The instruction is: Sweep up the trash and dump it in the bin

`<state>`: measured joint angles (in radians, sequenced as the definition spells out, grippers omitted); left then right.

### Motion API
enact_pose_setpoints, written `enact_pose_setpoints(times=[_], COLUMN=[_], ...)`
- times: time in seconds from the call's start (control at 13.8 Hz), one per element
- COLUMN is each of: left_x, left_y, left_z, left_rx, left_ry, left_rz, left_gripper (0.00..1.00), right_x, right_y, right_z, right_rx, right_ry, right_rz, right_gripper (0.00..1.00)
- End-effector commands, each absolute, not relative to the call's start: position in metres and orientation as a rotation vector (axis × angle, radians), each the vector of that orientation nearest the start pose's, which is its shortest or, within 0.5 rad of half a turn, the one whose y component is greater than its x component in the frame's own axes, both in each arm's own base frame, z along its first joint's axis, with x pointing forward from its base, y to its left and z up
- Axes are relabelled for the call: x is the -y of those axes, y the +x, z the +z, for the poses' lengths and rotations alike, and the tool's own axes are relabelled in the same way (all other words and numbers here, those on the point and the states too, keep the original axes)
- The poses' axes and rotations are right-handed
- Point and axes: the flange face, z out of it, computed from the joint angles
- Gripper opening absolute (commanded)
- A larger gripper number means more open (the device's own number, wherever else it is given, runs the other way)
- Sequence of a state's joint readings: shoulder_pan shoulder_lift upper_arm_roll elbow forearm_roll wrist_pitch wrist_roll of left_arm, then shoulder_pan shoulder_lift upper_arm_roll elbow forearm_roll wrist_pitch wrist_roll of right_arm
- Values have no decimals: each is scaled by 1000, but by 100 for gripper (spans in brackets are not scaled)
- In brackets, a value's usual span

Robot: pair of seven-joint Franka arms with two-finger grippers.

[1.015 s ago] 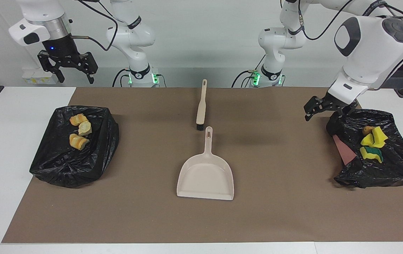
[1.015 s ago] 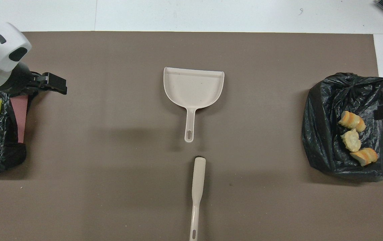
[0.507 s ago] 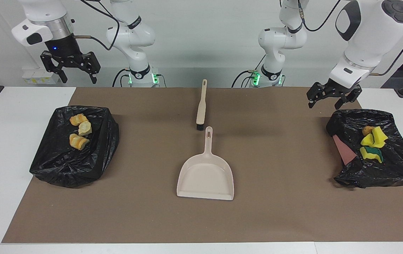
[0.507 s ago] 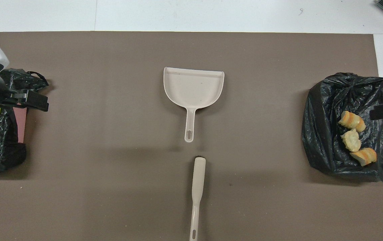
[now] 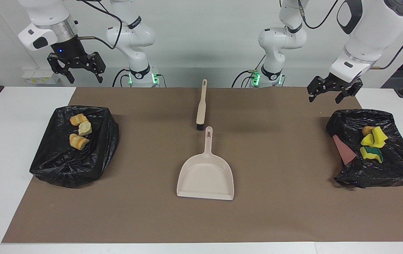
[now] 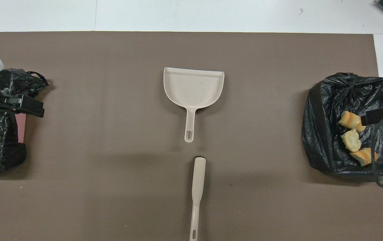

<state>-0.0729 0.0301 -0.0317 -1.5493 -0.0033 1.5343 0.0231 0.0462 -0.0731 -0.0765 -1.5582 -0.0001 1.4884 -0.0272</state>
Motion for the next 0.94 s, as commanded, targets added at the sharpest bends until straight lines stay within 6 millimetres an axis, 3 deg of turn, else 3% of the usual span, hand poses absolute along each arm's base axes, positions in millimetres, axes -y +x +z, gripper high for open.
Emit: enact_pose_setpoints(times=[0.0, 0.36, 0.87], left_x=[57, 54, 57], left_y=[553, 549, 549], left_z=[618, 644, 645], left_rx=[-219, -215, -225], left_ry=[-3129, -3127, -3126], left_rz=[108, 106, 103], left_gripper=[100, 100, 100], right_x=[18, 19, 19], right_y=[514, 514, 515], right_z=[663, 663, 663], right_rx=[-45, -34, -32], right_ry=[-3115, -3119, -3123], right_rz=[-26, -29, -39], right_gripper=[100, 100, 100])
